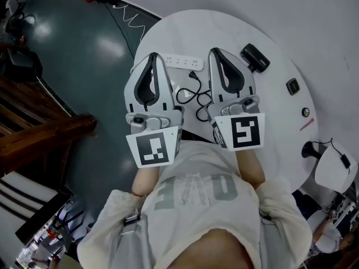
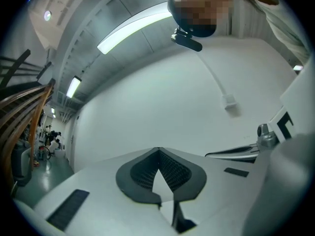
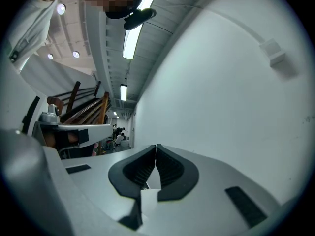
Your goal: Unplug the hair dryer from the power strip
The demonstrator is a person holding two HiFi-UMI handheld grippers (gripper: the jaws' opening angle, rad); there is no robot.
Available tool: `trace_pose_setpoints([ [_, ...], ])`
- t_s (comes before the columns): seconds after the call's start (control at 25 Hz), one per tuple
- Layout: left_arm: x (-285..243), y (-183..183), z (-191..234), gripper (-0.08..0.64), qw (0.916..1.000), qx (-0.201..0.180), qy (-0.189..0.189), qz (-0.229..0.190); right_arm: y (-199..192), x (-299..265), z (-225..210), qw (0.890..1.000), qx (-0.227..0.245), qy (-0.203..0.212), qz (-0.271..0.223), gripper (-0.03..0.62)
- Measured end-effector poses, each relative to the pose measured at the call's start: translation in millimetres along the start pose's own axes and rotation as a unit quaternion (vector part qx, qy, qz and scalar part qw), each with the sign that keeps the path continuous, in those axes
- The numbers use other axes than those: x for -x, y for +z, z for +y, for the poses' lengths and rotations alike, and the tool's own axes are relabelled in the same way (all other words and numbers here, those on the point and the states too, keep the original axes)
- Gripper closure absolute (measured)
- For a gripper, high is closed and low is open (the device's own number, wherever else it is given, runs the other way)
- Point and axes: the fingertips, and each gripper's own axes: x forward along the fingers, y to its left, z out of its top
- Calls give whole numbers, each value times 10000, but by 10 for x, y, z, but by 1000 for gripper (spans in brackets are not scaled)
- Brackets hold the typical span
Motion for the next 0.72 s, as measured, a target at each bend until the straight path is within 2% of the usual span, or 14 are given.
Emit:
trace_pose_setpoints([
  [0.16,-6,42,11,548,9999,99,16,-54,-17,-1,5,9998,-196,79,18,572],
  [0.72,10,50,12,548,10000,14,35,-42,-1,-1,-7,9999,-68,145,-16,572],
])
